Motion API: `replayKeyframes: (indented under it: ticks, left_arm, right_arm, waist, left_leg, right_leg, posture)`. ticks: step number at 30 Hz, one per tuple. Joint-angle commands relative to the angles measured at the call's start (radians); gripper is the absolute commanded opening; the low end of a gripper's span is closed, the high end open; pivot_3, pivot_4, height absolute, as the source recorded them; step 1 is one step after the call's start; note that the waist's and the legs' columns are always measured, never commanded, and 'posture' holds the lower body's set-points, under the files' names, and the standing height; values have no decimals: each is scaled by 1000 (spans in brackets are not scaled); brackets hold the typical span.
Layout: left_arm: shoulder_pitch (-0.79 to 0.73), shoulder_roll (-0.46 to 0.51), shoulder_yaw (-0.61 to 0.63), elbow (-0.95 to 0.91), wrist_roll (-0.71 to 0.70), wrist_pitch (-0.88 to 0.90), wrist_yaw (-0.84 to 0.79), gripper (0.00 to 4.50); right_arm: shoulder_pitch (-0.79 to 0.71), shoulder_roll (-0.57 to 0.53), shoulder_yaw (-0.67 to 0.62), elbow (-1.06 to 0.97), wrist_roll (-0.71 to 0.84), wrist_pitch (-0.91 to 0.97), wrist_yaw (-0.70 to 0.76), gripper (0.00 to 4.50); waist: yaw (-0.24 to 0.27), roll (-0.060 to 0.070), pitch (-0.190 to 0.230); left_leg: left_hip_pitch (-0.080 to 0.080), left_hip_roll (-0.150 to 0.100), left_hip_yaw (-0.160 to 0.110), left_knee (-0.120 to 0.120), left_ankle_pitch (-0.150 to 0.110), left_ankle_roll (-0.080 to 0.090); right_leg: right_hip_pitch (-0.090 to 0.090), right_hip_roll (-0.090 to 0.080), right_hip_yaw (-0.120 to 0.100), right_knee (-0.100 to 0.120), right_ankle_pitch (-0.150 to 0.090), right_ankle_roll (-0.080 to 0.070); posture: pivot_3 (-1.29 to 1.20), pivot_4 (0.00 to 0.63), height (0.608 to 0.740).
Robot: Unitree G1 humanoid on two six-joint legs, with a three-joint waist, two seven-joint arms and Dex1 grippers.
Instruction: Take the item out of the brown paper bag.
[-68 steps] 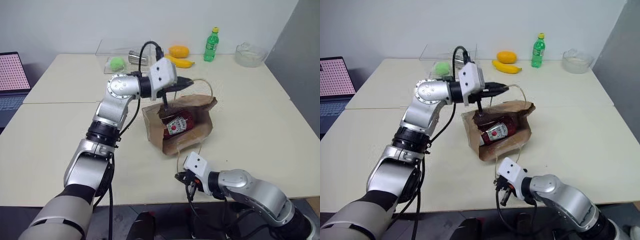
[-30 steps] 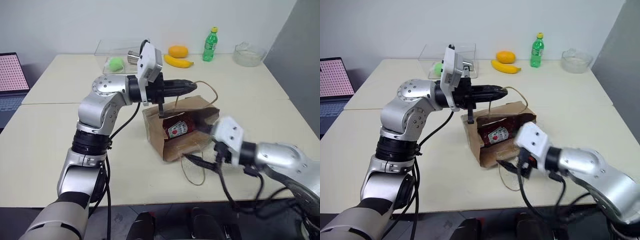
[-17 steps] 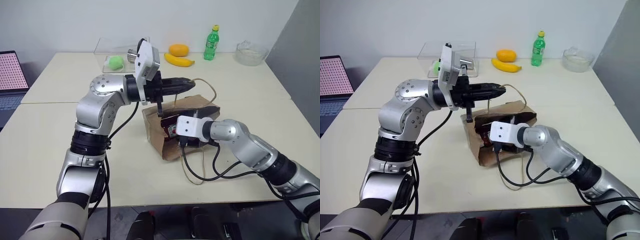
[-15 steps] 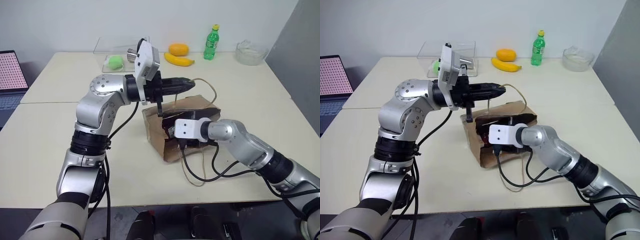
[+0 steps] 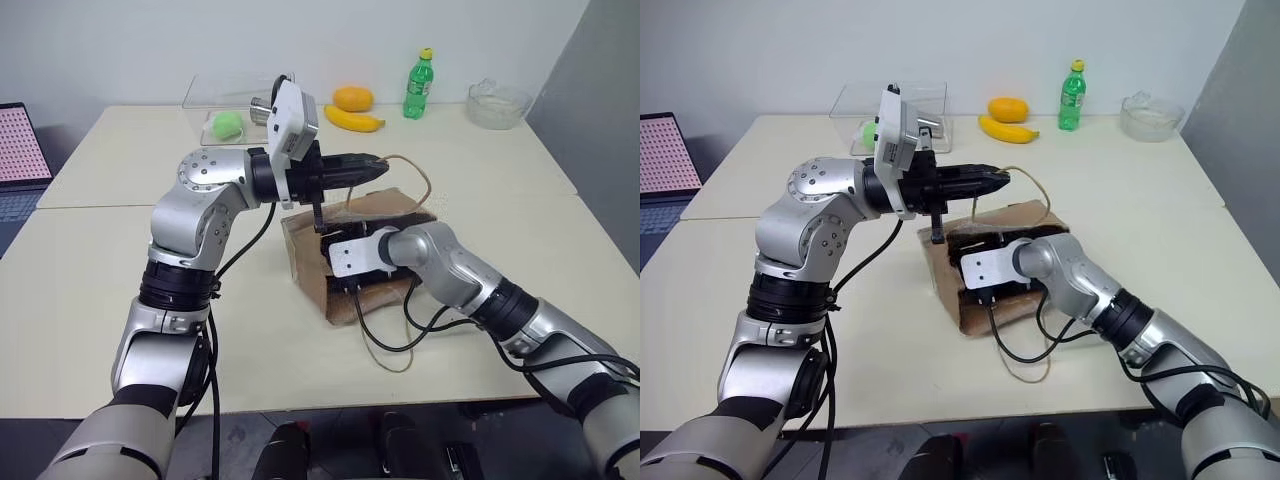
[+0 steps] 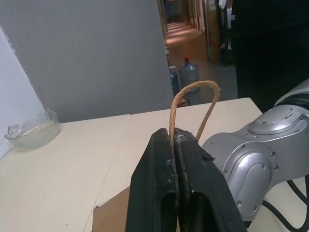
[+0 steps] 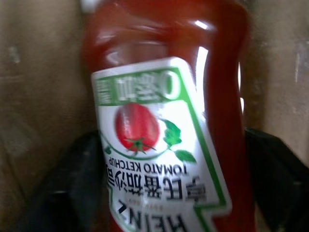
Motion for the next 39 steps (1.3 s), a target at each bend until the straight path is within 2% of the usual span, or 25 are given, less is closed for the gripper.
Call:
replayKeyframes:
  ticks: [1, 8, 13, 17, 21, 24, 28, 31, 33, 35, 37, 39]
  left_arm:
    - [-5, 10, 20, -8, 10, -25, 13, 0]
    - [-20, 11, 21, 76, 78, -100, 53, 0]
    - [-39, 3, 21, 143, 126, -162, 89, 0]
    - [-53, -5, 19, 181, 148, -190, 104, 0]
    - [-65, -9, 12, 222, 177, -216, 116, 0]
    - [-74, -14, 11, 250, 197, -231, 131, 0]
    - [-80, -17, 10, 274, 220, -245, 149, 0]
    - [-77, -17, 13, 284, 231, -252, 158, 0]
    - [-70, -17, 13, 279, 231, -252, 158, 0]
    - [-67, -18, 14, 275, 231, -253, 156, 0]
    - [-68, -21, 13, 277, 231, -256, 156, 0]
    - [-70, -26, 13, 279, 230, -258, 157, 0]
  right_arm:
    - [28, -7, -51, -22, -8, -11, 30, 3330]
    - [92, -58, -166, -237, 18, -37, 85, 3282]
    - [180, -92, -280, -431, 122, -18, 150, 3282]
    - [226, -105, -388, -538, 281, -13, 212, 3272]
    - [249, -103, -552, -604, 507, 28, 256, 3269]
    - [239, -104, -661, -638, 652, 146, 254, 3269]
    - [197, -67, -822, -708, 885, 376, 163, 3269]
    - [151, -87, -1035, -713, 1007, 498, 29, 3268]
    - [237, -224, -1090, -686, 924, 480, 37, 3268]
    - [345, -345, -1094, -646, 852, 448, 54, 3268]
    - [466, -449, -1032, -562, 742, 341, 69, 3268]
    - [520, -489, -961, -486, 676, 262, 76, 3267]
  waist:
    - [1, 0, 0]
    - [0, 0, 0]
    - [1, 0, 0]
    - [1, 0, 0]
    - [1, 0, 0]
    - [2, 0, 0]
    - [1, 0, 0]
    - [3, 0, 0]
    - [13, 0, 0]
    - [30, -1, 0]
    - [31, -1, 0]
    - [26, -1, 0]
  left_leg:
    - [0, 0, 0, 0, 0, 0]
    - [-1, 0, 0, 0, 0, 0]
    - [-2, 0, 0, -1, 0, 0]
    - [-2, 0, 0, 0, 0, 0]
    - [-1, 0, 0, 0, 0, 0]
    - [-1, 0, -1, 0, 0, 0]
    - [-1, 0, -1, 0, 0, 1]
    - [-2, 0, -1, 0, 0, 1]
    - [-2, -1, -1, 0, -1, 1]
    - [-2, -2, -1, -1, -3, 4]
    - [-2, -4, 0, 0, -3, 5]
    - [-2, -5, 3, 0, -3, 6]
  right_leg:
    - [0, 0, 0, 0, 0, 0]
    - [-1, 0, 0, -1, 0, 0]
    - [-1, 0, 0, -1, 0, 0]
    - [-1, 0, 0, -1, 0, 0]
    - [0, 0, 0, -1, 0, 0]
    - [0, 0, 0, -1, 0, 0]
    - [0, 0, 0, 0, 0, 0]
    - [-1, 0, 0, 0, 0, 0]
    - [0, -1, 0, -1, 0, 0]
    - [0, -2, -2, -2, 0, 0]
    - [1, -3, -1, -2, 0, 0]
    - [0, -5, 1, -1, 0, 1]
  posture:
    - [0, 150, 740]
    - [0, 150, 740]
    - [0, 150, 740]
    - [0, 150, 740]
    - [0, 150, 740]
    - [0, 150, 740]
    - [0, 150, 740]
    - [0, 150, 740]
    - [0, 150, 740]
    - [0, 150, 740]
    - [0, 150, 740]
    - [0, 150, 740]
